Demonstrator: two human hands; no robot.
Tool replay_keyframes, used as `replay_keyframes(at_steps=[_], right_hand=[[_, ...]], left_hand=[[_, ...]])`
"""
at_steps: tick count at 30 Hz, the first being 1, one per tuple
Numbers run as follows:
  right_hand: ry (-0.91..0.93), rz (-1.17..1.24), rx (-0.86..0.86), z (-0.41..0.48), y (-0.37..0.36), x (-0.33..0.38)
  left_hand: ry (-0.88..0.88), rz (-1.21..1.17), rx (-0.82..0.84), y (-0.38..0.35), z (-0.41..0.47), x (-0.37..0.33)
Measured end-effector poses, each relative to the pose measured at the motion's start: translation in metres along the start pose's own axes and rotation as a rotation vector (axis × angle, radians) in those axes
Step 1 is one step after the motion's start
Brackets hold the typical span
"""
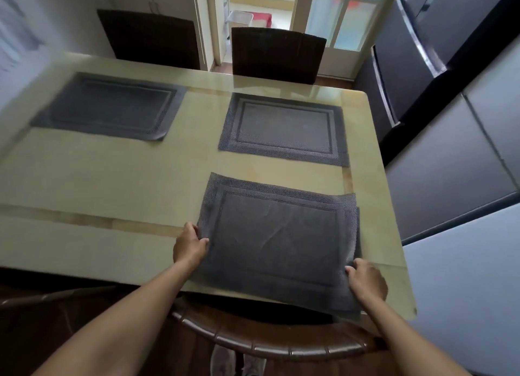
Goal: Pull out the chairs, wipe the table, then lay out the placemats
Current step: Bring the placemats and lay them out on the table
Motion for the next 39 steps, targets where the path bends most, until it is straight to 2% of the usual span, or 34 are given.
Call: replay_keyframes(at_steps=[2,4,8,12,16,20,25,34,39], right_hand=[[0.033,-0.01,-0.018,-0.002,0.007,0.001],[0.061,0.085,-0.058,0.0,0.015,0.003],[0.132,0.324,-0.152,-0.002,0.036,0.02],[0.214,0.514,-0.088,-0.013,0.045,0.069],[0.308,0.616,-0.008,-0.03,0.048,0.142],[0.364,0.686,0.042,-0.06,0.036,0.217],[0.379,0.718,0.04,-0.118,0.012,0.313],[0.264,0.811,0.139,-0.193,-0.049,0.415],[0.257,0.774,0.125,-0.205,-0.071,0.457]], left_hand=[[-0.06,0.071,0.011,-0.001,-0.004,-0.005],[-0.098,0.071,-0.017,0.005,-0.006,-0.008],[-0.14,-0.098,-0.106,0.038,-0.002,-0.02],[-0.121,-0.225,-0.174,0.1,0.02,-0.015],[-0.1,-0.248,-0.276,0.169,0.051,0.007],[-0.083,-0.266,-0.349,0.239,0.088,0.049],[-0.027,-0.288,-0.348,0.324,0.15,0.118],[0.104,-0.417,-0.307,0.406,0.217,0.223],[0.121,-0.472,-0.361,0.426,0.234,0.25]])
Point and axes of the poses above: each hand's wrist, its own z-axis towards the middle knuckle, its own y-axis out of the back of the hand, x = y × z, the point moved 4 cm from there along z, towards the middle knuckle, and after that the axes turned 7 degrees about -z, right-handed, at the moved point
